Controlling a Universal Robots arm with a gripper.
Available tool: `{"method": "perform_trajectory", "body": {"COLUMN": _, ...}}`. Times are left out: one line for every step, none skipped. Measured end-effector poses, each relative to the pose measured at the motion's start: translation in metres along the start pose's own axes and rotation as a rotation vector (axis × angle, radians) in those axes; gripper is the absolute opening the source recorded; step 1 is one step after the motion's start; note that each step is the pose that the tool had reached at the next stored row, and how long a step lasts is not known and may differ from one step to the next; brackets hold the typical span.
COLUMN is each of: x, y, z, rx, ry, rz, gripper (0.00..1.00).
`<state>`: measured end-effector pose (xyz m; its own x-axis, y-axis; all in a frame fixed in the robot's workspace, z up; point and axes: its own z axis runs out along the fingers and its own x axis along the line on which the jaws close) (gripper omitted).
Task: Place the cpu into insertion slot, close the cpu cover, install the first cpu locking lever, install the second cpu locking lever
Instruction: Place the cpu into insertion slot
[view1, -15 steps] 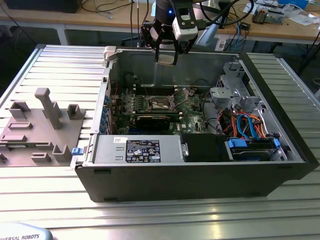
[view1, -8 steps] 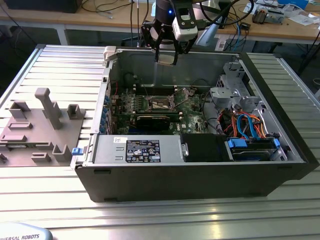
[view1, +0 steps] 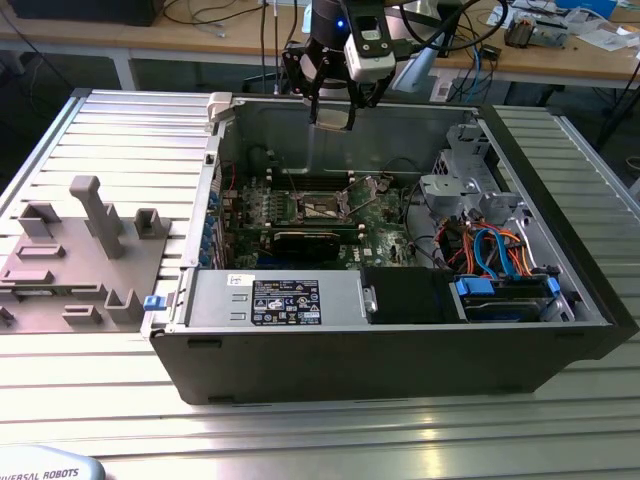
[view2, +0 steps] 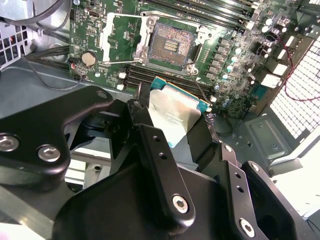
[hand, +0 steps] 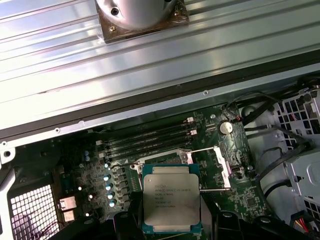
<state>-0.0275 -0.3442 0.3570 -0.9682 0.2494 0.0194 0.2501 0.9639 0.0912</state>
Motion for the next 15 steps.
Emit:
{"method": "perform_trajectory", "body": {"x": 0.0, "y": 0.0, "z": 0.0, "rx": 0.0, "ry": 0.0, "rz": 0.0, "gripper": 0.54}}
{"method": "perform_trajectory", "body": {"x": 0.0, "y": 0.0, "z": 0.0, "rx": 0.0, "ry": -0.0001, "rz": 0.001, "gripper": 0.54}}
{"method": "perform_trajectory", "body": {"x": 0.0, "y": 0.0, "z": 0.0, "rx": -0.0001, "ry": -0.0002, "rz": 0.002, "gripper": 0.54}}
{"method": "perform_trajectory", "body": {"x": 0.0, "y": 0.0, "z": 0.0, "rx": -0.0001, "ry": -0.0002, "rz": 0.002, "gripper": 0.54}}
{"method": "perform_trajectory", "body": {"x": 0.0, "y": 0.0, "z": 0.0, "rx": -0.0001, "ry": -0.0003, "rz": 0.003, "gripper": 0.54}}
{"method": "perform_trajectory", "body": {"x": 0.0, "y": 0.0, "z": 0.0, "rx": 0.0, "ry": -0.0004, "rz": 0.003, "gripper": 0.54}}
{"method": "perform_trajectory", "body": {"x": 0.0, "y": 0.0, "z": 0.0, "rx": -0.0001, "ry": -0.0004, "rz": 0.004, "gripper": 0.54}}
{"method": "perform_trajectory", "body": {"x": 0.0, "y": 0.0, "z": 0.0, "rx": -0.0001, "ry": -0.0005, "rz": 0.005, "gripper": 0.54}}
{"method": "perform_trajectory", "body": {"x": 0.0, "y": 0.0, "z": 0.0, "rx": -0.0001, "ry": -0.0006, "rz": 0.006, "gripper": 0.54}}
{"method": "perform_trajectory", "body": {"x": 0.0, "y": 0.0, "z": 0.0, "rx": -0.0001, "ry": -0.0006, "rz": 0.006, "gripper": 0.54}}
{"method": "perform_trajectory", "body": {"x": 0.0, "y": 0.0, "z": 0.0, "rx": -0.0001, "ry": -0.0006, "rz": 0.007, "gripper": 0.54}}
{"method": "perform_trajectory", "body": {"x": 0.0, "y": 0.0, "z": 0.0, "rx": -0.0002, "ry": -0.0007, "rz": 0.007, "gripper": 0.54}}
{"method": "perform_trajectory", "body": {"x": 0.0, "y": 0.0, "z": 0.0, "rx": -0.0001, "ry": -0.0007, "rz": 0.008, "gripper": 0.54}}
{"method": "perform_trajectory", "body": {"x": 0.0, "y": 0.0, "z": 0.0, "rx": -0.0002, "ry": -0.0008, "rz": 0.009, "gripper": 0.54}}
{"method": "perform_trajectory", "body": {"x": 0.0, "y": 0.0, "z": 0.0, "rx": -0.0002, "ry": -0.0009, "rz": 0.009, "gripper": 0.54}}
